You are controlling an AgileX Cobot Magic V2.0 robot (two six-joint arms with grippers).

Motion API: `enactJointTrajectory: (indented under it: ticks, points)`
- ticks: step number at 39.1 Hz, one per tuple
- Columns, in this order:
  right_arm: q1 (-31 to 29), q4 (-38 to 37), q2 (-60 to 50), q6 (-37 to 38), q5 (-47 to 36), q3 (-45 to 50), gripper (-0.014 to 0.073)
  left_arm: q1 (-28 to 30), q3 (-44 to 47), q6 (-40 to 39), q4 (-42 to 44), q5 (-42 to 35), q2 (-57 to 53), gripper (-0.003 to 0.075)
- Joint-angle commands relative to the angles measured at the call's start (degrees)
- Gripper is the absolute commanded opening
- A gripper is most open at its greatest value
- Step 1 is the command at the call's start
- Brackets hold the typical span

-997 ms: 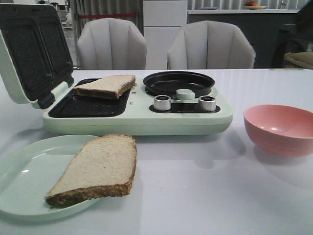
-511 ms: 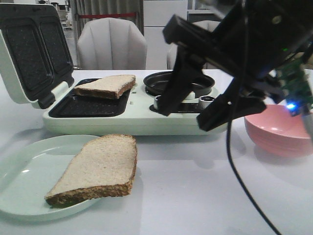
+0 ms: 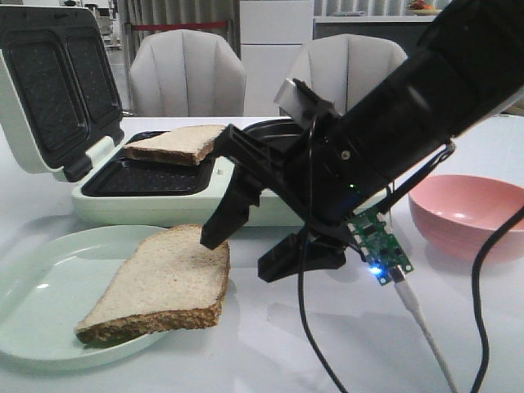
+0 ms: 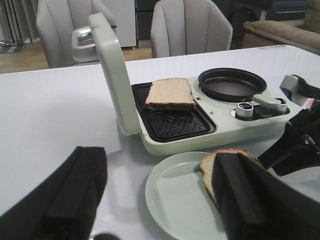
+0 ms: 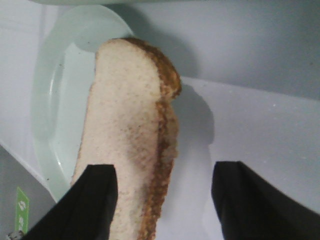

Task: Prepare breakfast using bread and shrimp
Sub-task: 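Reach the right gripper to the remaining bread slice on the plate and grasp it, then lift the slice with the right gripper and lay it on the nearer waffle plate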

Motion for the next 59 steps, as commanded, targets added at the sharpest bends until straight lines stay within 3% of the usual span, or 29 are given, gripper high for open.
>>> enactJointTrajectory:
  ticks: [1, 8, 17, 32, 38, 50, 59]
  points:
    - [0.0, 3.9, -0.4, -3.0, 1.8, -2.5, 0.0508, -0.2, -1.3, -0.2, 0.2, -4.7, 0.6, 0.0513]
    - [0.0, 6.0, 2.6, -4.9, 5.6, -5.9, 0.0485, -0.2, -1.3, -0.2, 0.2, -4.7, 0.6, 0.0513]
    - [-0.1, 6.2, 2.1, -5.4, 5.4, -8.0, 0.0126, -0.2, -1.3, -0.2, 0.2, -4.7, 0.6, 0.0513]
    - [-0.1, 8.8, -0.8, -7.2, 8.6, -17.7, 0.0154, -0.2, -1.3, -0.2, 0.2, -4.7, 0.6, 0.0513]
    - [-0.1, 10.1, -0.1, -7.2, 4.0, -24.5, 0.0154, -0.2, -1.3, -0.2, 0.2, -4.7, 0.6, 0.0513]
    - [-0.1, 10.0, 9.2, -7.2, -0.7, -36.8, 0.0154, -0.2, -1.3, -0.2, 0.2, -4.7, 0.6, 0.0513]
    - [-1.4, 7.8, 13.9, -7.2, -1.6, -39.4, 0.0155, -0.2, -1.3, -0.2, 0.2, -4.7, 0.6, 0.0513]
